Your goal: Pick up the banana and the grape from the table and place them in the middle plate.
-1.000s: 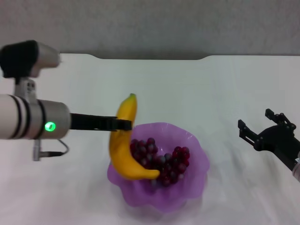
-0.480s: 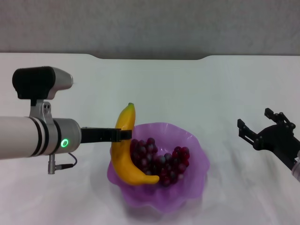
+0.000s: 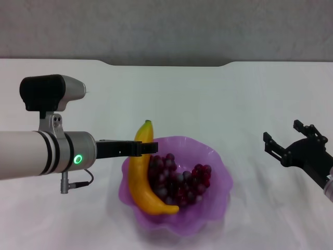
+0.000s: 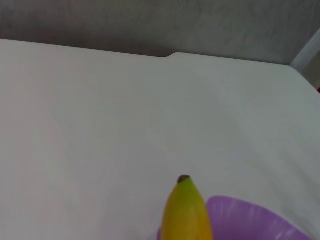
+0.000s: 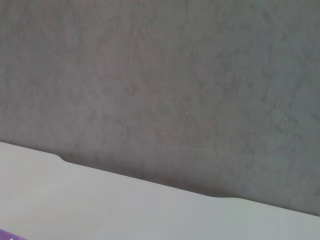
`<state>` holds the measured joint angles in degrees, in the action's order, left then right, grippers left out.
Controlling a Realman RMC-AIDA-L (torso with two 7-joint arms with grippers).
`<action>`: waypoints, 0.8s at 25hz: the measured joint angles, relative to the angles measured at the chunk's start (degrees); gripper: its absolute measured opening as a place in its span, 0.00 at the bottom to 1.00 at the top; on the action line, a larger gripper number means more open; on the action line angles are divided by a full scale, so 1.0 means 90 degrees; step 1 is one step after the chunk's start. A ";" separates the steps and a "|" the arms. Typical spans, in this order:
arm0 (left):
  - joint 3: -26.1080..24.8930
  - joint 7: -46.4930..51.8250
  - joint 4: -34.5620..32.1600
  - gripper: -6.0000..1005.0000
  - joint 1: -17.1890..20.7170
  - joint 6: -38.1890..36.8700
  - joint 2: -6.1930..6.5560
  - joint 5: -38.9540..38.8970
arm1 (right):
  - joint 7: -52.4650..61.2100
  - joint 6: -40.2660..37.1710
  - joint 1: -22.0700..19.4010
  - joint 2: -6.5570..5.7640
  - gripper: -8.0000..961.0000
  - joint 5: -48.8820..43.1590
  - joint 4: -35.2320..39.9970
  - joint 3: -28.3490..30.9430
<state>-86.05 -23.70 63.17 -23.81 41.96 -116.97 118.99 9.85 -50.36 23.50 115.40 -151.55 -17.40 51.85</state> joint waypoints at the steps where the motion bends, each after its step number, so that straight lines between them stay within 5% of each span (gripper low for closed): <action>1: 0.0001 -0.0015 0.0000 0.58 0.0006 0.0000 0.0001 -0.0029 | 0.0000 0.0000 0.0000 0.0000 0.92 -0.0002 0.0000 0.0000; 8: -0.0185 -0.0272 0.0265 0.73 0.0154 0.0007 0.0034 -0.0013 | -0.0001 0.0000 -0.0019 0.0000 0.92 -0.0006 0.0027 0.0000; 12: -0.0840 -0.0684 0.0797 0.90 0.0508 0.0062 0.0046 0.0009 | -0.0002 0.0000 -0.0013 0.0000 0.92 -0.0006 0.0013 0.0001; 15: -0.1503 -0.1092 0.1100 0.90 0.0781 -0.0019 0.0047 -0.0026 | -0.0008 0.0000 -0.0008 0.0000 0.92 -0.0007 0.0003 0.0000; 20: -0.1336 -0.2839 0.1134 0.90 0.1362 -0.1747 -0.0005 -0.0871 | -0.0009 -0.0004 0.0006 0.0000 0.92 -0.0007 0.0000 0.0000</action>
<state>-98.07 -49.25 73.38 -11.55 26.24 -117.01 111.15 9.77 -50.40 23.55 115.40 -151.61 -17.41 51.85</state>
